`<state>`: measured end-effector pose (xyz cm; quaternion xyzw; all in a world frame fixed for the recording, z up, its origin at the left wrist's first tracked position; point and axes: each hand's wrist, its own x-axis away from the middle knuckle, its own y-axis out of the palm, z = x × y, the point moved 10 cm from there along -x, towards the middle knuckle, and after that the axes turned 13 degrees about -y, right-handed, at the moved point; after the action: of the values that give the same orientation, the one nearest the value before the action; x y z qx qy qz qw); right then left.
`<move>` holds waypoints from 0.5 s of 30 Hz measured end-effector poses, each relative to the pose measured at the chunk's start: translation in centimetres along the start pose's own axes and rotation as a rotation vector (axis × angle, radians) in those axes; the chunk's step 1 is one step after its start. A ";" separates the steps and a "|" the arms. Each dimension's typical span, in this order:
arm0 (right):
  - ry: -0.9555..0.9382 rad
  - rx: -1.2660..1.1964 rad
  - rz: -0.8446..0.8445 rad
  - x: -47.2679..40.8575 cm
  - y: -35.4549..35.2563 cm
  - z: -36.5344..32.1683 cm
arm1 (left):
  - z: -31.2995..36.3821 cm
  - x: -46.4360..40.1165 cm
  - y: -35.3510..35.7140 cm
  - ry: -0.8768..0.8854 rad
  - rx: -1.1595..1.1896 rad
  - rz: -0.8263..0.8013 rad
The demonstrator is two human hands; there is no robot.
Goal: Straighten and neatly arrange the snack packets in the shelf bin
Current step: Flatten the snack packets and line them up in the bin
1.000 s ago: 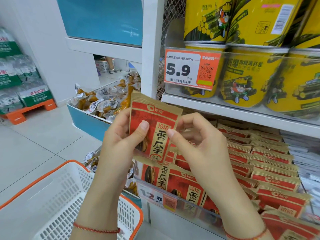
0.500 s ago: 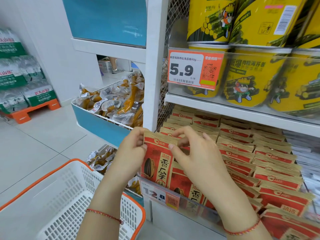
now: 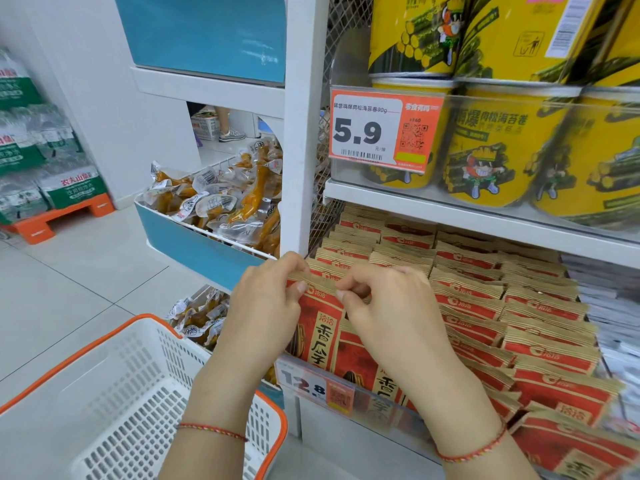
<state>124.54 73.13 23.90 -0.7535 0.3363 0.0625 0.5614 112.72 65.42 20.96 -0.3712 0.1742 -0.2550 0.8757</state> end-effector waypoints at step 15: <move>0.018 -0.012 -0.266 0.9 1.2 0.0 | -1.1 -0.4 0.5 -0.086 -0.372 -0.055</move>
<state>124.54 72.52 22.51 -0.7953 0.2380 -0.0176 0.5573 112.05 65.31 19.95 -0.5421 0.1705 -0.2261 0.7912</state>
